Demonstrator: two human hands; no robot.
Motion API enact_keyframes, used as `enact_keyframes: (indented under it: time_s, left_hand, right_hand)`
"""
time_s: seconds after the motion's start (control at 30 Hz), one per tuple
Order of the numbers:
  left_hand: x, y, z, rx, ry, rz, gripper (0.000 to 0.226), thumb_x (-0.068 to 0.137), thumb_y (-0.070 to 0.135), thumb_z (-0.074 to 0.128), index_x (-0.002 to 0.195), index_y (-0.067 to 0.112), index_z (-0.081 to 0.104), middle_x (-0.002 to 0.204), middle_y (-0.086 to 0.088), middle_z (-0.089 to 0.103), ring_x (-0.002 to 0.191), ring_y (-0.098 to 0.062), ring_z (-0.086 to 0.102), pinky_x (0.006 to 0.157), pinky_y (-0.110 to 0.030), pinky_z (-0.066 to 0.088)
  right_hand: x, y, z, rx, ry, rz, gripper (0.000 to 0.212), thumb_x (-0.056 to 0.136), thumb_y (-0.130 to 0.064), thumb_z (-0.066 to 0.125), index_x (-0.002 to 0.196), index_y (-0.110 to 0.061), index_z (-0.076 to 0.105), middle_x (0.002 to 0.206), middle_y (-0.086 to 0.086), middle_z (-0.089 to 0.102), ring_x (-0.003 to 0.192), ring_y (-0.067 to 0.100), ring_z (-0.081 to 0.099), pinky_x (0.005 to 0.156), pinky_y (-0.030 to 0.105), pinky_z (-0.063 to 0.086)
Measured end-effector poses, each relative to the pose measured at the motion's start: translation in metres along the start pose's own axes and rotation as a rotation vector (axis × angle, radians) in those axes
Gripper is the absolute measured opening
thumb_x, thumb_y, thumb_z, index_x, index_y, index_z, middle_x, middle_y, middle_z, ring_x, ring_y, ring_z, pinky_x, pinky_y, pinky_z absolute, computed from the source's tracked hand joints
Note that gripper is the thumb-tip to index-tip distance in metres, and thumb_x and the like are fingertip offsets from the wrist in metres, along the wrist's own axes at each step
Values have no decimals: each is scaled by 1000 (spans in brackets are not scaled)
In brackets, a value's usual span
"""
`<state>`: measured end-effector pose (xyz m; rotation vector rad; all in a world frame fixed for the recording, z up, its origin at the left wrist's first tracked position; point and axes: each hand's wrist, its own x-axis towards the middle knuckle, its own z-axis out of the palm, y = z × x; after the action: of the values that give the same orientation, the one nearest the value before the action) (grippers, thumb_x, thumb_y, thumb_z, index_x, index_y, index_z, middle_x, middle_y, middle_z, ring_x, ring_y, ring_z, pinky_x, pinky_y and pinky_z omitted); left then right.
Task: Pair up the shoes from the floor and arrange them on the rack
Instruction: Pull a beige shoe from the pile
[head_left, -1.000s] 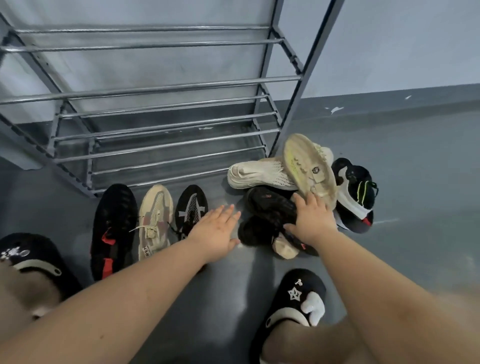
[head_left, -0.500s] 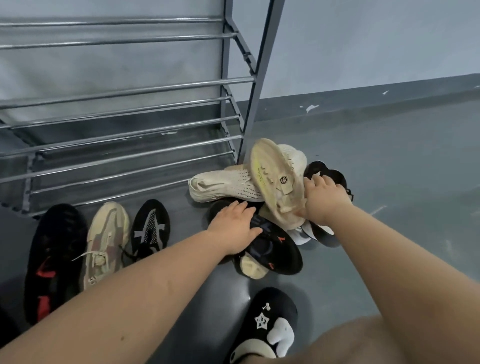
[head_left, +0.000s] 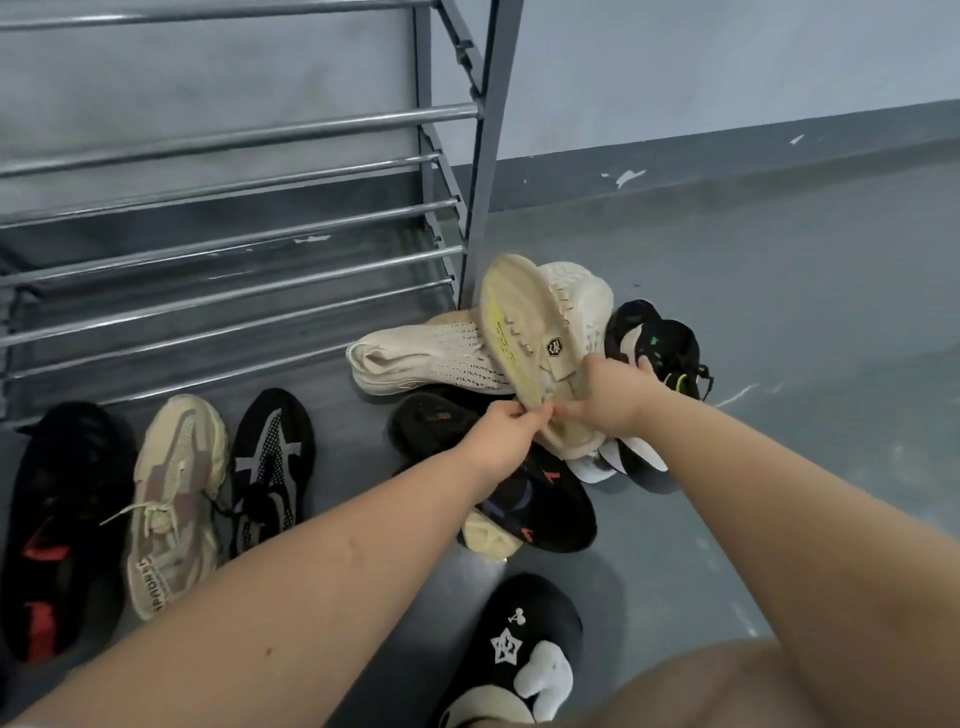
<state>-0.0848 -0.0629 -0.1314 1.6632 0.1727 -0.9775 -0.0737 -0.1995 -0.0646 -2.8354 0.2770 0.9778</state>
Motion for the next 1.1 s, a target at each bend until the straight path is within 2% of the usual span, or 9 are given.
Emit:
enact_keyframes:
  time_s: [0.1,0.17,0.43,0.57,0.67,0.73,0.83,0.93,1.1]
  left_hand:
    - [-3,-1,-9,-231,33,-73,67,86,49,57,138,12,38,132,-5,53,118,-21,53,101,-36,43]
    - [-12,-1,-19,-347,68,-64,59,91,39,56,138,10,36,132,-6,52,116,-22,56,97,-34,47]
    - [-91,-35,-79,-502,47,-37,46,96,20,52,139,11,38,131,-11,56,113,-29,58,98,-39,47]
    - [-136,-56,-124,-435,41,31,39,97,19,48,136,19,43,114,0,62,102,-23,61,93,-34,48]
    - [-162,-67,-161,-428,38,44,25,97,18,47,121,23,52,98,6,65,86,-13,63,70,-23,52]
    - [-177,-73,-182,-410,37,32,20,97,17,49,115,26,52,94,5,65,81,-12,63,63,-21,52]
    - [-193,-84,-207,-428,42,26,30,94,19,54,124,23,51,100,0,67,87,-19,65,73,-28,54]
    - [-200,-96,-222,-488,40,15,38,93,20,57,130,21,50,108,-3,67,95,-24,66,80,-33,54]
    - [-209,-115,-235,-518,-17,-10,39,92,19,59,130,22,51,115,-5,66,99,-26,65,84,-36,53]
  right_hand:
    - [-13,-7,-5,227,23,-6,50,82,-56,62,97,-11,47,89,2,58,90,22,55,105,45,36]
    - [-25,-14,-8,480,24,-3,60,74,-48,74,112,-9,48,106,4,60,98,21,58,92,37,48]
    - [-57,-80,16,674,-51,-76,93,54,-44,88,131,-12,46,123,1,60,113,20,58,99,41,49]
    - [-80,-137,27,688,-119,-160,76,62,-36,86,126,-14,51,118,2,64,107,20,62,89,40,55]
    - [-102,-177,36,731,-212,-179,44,75,-27,80,112,-18,59,102,-1,66,90,14,63,71,31,57]
    - [-112,-198,41,751,-230,-178,37,77,-23,78,109,-17,62,98,0,67,88,14,64,73,32,57]
    - [-123,-226,46,789,-229,-167,32,76,-22,79,103,-21,63,101,0,67,97,19,64,81,37,57]
    - [-132,-249,52,822,-207,-153,27,78,-19,78,99,-23,61,92,-5,65,84,9,60,64,23,53]
    - [-143,-265,68,841,-177,-88,33,77,-20,78,105,-19,61,89,-7,64,79,7,60,59,21,51]
